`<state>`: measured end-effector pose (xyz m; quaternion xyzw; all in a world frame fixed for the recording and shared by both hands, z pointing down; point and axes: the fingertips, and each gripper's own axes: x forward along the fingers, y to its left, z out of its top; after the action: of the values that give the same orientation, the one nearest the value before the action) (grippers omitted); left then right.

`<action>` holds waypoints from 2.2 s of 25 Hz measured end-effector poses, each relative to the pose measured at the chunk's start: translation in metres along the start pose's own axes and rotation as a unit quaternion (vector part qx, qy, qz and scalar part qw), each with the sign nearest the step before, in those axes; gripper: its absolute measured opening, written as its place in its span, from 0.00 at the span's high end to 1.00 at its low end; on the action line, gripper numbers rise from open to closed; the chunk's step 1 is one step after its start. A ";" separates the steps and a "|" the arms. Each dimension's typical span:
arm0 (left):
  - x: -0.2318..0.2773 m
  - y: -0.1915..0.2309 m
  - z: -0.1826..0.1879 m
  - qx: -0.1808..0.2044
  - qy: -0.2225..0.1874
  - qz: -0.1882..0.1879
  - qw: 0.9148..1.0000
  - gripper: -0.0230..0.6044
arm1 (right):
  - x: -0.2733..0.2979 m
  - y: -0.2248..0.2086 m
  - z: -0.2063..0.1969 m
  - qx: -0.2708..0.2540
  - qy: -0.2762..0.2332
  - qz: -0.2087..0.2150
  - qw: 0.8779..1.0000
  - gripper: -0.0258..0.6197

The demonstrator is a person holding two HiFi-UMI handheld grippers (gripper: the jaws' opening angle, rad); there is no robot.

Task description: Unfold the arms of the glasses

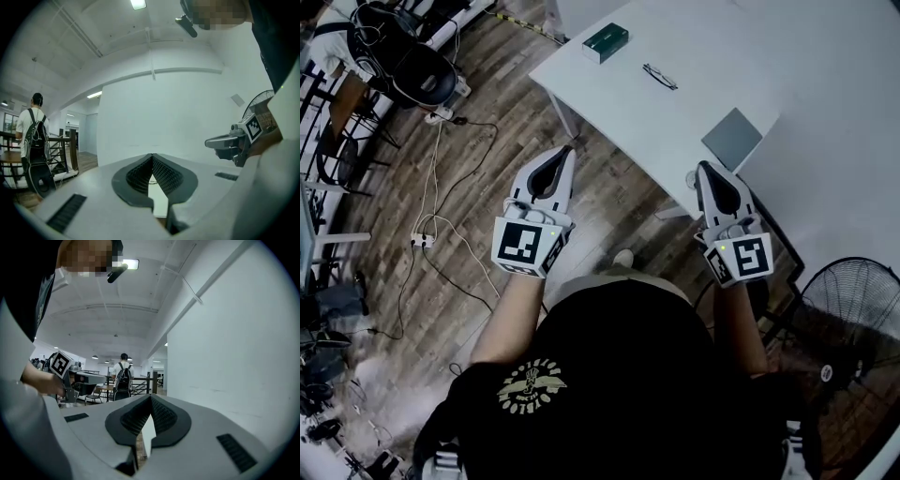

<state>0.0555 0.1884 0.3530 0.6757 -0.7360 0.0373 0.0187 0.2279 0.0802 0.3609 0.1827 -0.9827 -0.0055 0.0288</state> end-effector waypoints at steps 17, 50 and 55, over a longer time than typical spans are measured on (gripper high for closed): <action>0.034 -0.019 -0.001 0.016 0.009 -0.014 1.000 0.95 | -0.002 -0.037 -0.005 0.005 -0.007 -0.009 1.000 0.96; 0.150 0.093 -0.003 0.027 0.014 -0.094 0.995 0.95 | 0.130 -0.060 -0.009 0.020 0.036 -0.088 0.995 0.96; 0.176 0.120 -0.004 0.022 0.017 -0.118 0.993 0.95 | 0.161 -0.064 -0.004 0.023 0.035 -0.108 0.993 0.96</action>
<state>-0.0791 0.0236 0.3670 0.7574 -0.6495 0.0628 0.0205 0.1013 -0.0370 0.3718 0.2880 -0.9557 0.0202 0.0578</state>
